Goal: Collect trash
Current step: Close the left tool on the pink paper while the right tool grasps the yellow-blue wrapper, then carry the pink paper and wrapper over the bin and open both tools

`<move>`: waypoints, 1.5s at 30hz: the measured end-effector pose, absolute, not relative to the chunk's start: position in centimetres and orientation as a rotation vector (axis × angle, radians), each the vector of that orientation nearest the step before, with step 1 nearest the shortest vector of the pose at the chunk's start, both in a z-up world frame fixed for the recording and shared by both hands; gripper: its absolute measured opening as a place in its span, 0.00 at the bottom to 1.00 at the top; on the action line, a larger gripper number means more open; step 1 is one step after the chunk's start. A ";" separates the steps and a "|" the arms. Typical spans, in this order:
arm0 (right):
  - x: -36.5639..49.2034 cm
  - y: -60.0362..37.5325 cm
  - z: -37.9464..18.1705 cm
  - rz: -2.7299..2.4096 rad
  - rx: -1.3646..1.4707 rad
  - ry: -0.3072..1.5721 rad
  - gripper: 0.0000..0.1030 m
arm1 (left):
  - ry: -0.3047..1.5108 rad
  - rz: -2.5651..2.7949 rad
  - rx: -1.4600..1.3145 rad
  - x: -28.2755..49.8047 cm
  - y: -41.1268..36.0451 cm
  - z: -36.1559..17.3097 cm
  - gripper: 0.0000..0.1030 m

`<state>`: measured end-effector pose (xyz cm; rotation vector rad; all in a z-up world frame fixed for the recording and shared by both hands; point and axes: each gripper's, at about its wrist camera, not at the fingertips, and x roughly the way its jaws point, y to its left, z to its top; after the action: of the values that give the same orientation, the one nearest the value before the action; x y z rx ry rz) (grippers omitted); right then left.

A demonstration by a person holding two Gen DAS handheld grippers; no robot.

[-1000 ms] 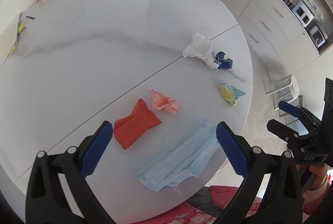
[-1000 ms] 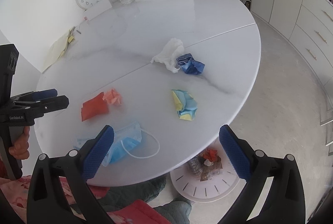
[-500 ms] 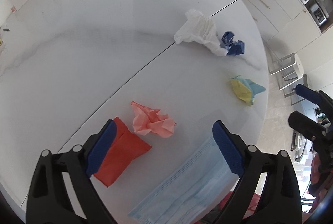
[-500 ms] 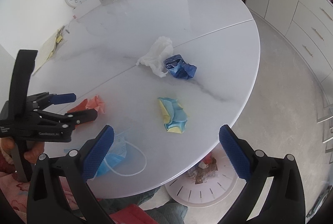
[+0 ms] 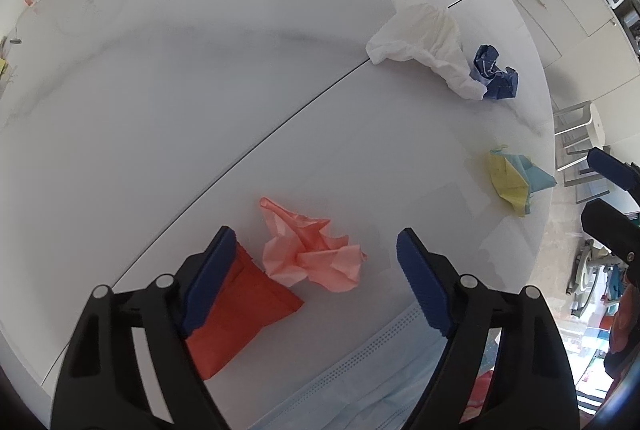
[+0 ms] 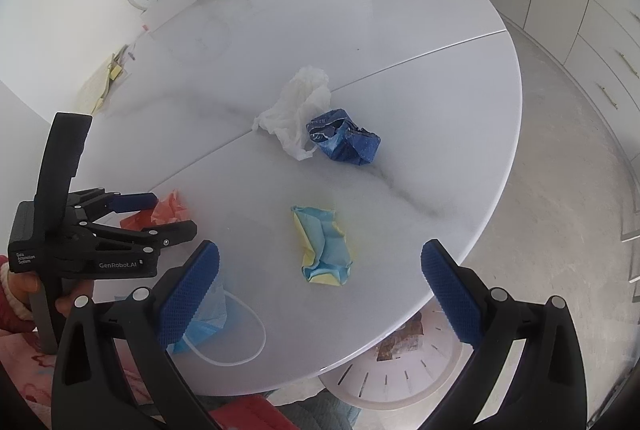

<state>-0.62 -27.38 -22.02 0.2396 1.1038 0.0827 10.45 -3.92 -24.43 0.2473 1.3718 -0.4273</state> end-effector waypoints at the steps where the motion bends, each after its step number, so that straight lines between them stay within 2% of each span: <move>1: -0.5 -27.4 -22.1 0.085 0.239 1.105 0.97 | 1.374 -0.423 0.260 10.5 -4.1 -24.6 0.68; 8: -0.3 -27.7 -22.5 0.093 0.255 1.106 0.97 | 1.376 -0.414 0.308 10.5 -4.4 -25.0 0.49; 21: 0.5 -26.4 -23.9 0.126 0.201 1.130 0.85 | 1.316 -0.434 0.274 11.0 -4.3 -23.0 0.46; 26: 1.6 -25.1 -25.4 0.121 0.099 1.194 0.61 | 1.285 -0.455 0.247 10.9 -4.0 -21.4 0.46; 27: 1.7 -24.8 -25.6 0.121 0.085 1.202 0.59 | 1.279 -0.458 0.245 10.9 -3.9 -21.1 0.46; 29: 1.8 -24.4 -26.1 0.121 0.062 1.222 0.41 | 1.270 -0.466 0.238 10.8 -3.7 -20.6 0.46; 31: 1.7 -24.3 -26.4 0.122 0.066 1.234 0.29 | 1.262 -0.472 0.234 9.8 -2.8 -20.3 0.47; 45: -3.4 -25.7 -22.9 0.073 0.151 1.146 0.27 | 1.202 -0.575 0.259 6.3 -4.6 -17.7 0.46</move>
<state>-3.36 -25.74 -22.86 0.1510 1.1457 0.0725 6.27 -4.61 -17.72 0.2586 1.2016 -0.5746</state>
